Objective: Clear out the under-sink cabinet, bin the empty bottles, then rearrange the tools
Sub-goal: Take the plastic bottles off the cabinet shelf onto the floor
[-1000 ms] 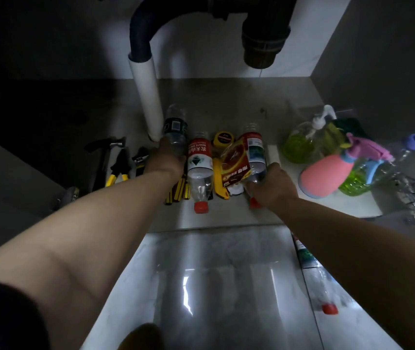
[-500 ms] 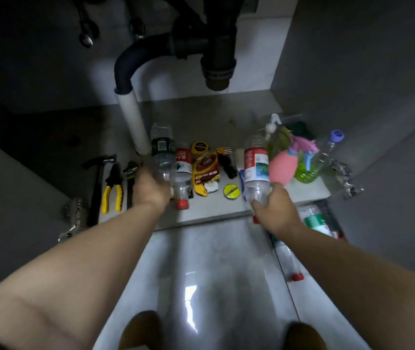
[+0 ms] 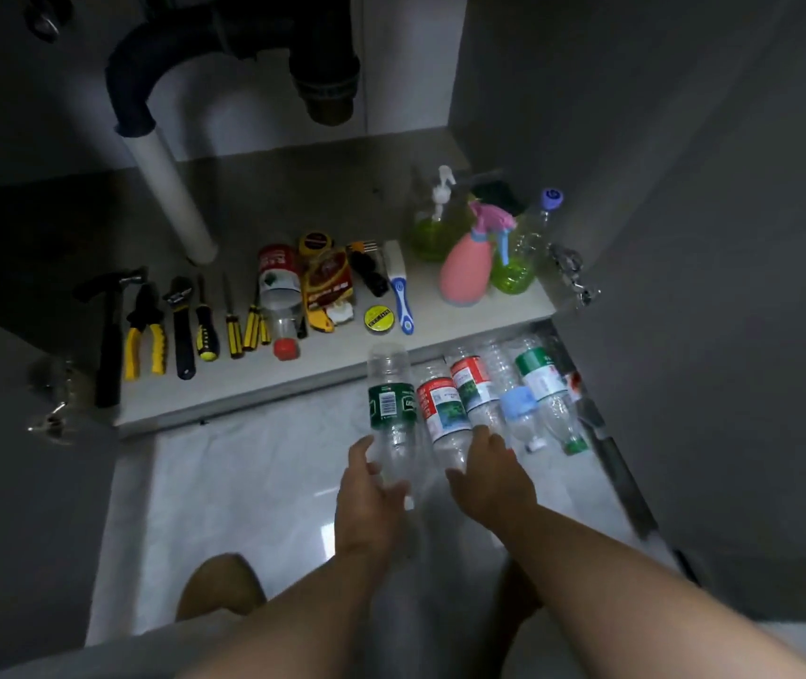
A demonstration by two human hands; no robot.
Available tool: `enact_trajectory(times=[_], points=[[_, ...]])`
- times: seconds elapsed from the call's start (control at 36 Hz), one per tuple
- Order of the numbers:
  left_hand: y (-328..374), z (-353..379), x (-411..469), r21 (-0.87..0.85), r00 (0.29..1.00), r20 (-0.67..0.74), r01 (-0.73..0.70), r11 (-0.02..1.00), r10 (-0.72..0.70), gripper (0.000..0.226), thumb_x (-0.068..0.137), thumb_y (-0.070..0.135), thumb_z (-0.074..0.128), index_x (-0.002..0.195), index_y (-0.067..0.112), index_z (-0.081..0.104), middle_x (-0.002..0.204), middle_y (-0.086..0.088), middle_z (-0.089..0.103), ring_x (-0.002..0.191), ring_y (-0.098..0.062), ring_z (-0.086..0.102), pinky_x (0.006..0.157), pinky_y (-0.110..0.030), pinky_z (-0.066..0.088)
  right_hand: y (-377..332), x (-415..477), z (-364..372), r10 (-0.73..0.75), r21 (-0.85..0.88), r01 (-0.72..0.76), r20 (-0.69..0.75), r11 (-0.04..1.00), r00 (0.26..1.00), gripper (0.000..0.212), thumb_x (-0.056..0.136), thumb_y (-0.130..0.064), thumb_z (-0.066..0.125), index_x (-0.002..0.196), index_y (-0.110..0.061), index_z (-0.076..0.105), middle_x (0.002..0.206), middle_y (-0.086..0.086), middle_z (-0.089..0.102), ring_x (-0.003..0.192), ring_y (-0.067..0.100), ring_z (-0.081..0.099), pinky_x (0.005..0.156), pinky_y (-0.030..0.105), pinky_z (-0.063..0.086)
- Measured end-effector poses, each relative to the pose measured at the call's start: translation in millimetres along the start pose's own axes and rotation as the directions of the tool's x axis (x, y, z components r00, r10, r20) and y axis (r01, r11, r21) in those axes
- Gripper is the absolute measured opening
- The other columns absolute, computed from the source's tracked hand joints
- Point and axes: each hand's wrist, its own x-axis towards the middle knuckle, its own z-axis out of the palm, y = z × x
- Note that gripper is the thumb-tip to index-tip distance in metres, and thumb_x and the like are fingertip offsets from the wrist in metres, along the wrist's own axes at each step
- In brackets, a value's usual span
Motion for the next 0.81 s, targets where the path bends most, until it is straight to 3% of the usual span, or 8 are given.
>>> enact_trajectory(times=[0.11,0.19,0.28,0.39,0.5,0.61,0.72,0.81], points=[[-14,10,13,0.084,0.997,0.055,-0.054,0.995,0.049,0.053,0.092,0.03,0.07,0.112,0.07,0.041,0.101,0.028,0.062,0.089,0.005,0.065,0.073,-0.018,0.057,0,23,8,0.042,-0.016,-0.042,0.039,0.999,0.998,0.059,0.092,-0.036,0.064,0.138,-0.014,0.033,0.132,0.009,0.049,0.12,0.033,0.055,0.091,0.039,0.048],[-26,17,20,0.172,0.996,0.065,-0.074,0.982,0.063,0.047,0.092,0.03,0.072,0.13,0.044,0.049,0.116,0.02,0.061,0.097,0.003,0.061,0.08,-0.008,0.049,1,38,15,0.056,-0.015,-0.056,0.031,0.998,0.998,0.062,0.091,-0.036,0.066,0.138,-0.014,0.033,0.131,0.011,0.05,0.117,0.032,0.057,0.089,0.039,0.048],[-36,23,27,0.205,0.999,0.032,-0.021,0.979,0.015,0.04,0.094,0.034,0.07,0.127,0.034,0.049,0.118,0.014,0.061,0.102,-0.007,0.062,0.092,-0.023,0.054,5,48,21,0.058,-0.029,-0.059,-0.009,0.998,0.998,0.064,0.091,-0.038,0.066,0.14,-0.014,0.032,0.13,0.011,0.052,0.116,0.031,0.059,0.094,0.043,0.051],[-38,28,41,0.258,0.998,0.022,0.048,0.965,-0.056,0.067,0.088,0.019,0.076,0.145,0.026,0.041,0.129,0.001,0.062,0.115,-0.021,0.063,0.095,-0.031,0.054,6,56,25,0.095,0.015,-0.094,-0.075,0.995,0.993,0.063,0.09,-0.028,0.067,0.142,-0.017,0.032,0.137,0.01,0.048,0.12,0.029,0.056,0.099,0.045,0.052],[-32,35,59,0.241,0.995,0.094,0.016,0.97,-0.039,0.051,0.095,0.018,0.068,0.142,0.026,0.049,0.131,0.003,0.063,0.117,-0.016,0.062,0.098,-0.03,0.053,7,54,31,0.003,-0.022,-0.005,-0.11,1.0,0.994,0.066,0.087,-0.022,0.067,0.144,-0.018,0.033,0.147,0.012,0.037,0.129,0.03,0.046,0.102,0.047,0.05],[-29,44,67,0.052,0.995,0.085,0.051,0.997,-0.055,0.021,0.102,0.019,0.06,0.122,0.016,0.066,0.114,0.0,0.07,0.11,-0.019,0.067,0.078,-0.01,0.052,6,50,35,-0.17,-0.148,0.165,-0.021,0.975,0.985,0.072,0.087,-0.027,0.068,0.15,-0.02,0.033,0.156,0.009,0.031,0.137,0.03,0.039,0.105,0.045,0.048],[-28,54,70,-0.025,0.983,0.126,0.135,0.991,-0.131,0.036,0.101,0.025,0.061,0.135,0.014,0.058,0.132,-0.005,0.063,0.121,-0.019,0.062,0.103,-0.032,0.053,5,50,37,-0.183,-0.194,0.2,0.102,0.96,0.978,0.081,0.087,-0.034,0.068,0.154,-0.02,0.026,0.164,0.009,0.02,0.146,0.033,0.028,0.11,0.049,0.043],[-28,56,72,-0.077,0.979,0.125,0.173,0.982,-0.163,0.034,0.103,0.028,0.057,0.135,0.014,0.059,0.133,-0.005,0.064,0.121,-0.019,0.062,0.105,-0.037,0.051,4,53,37,-0.162,-0.21,0.185,0.124,0.96,0.979,0.081,0.086,-0.035,0.068,0.154,-0.019,0.026,0.165,0.008,0.017,0.147,0.034,0.025,0.112,0.049,0.041]])
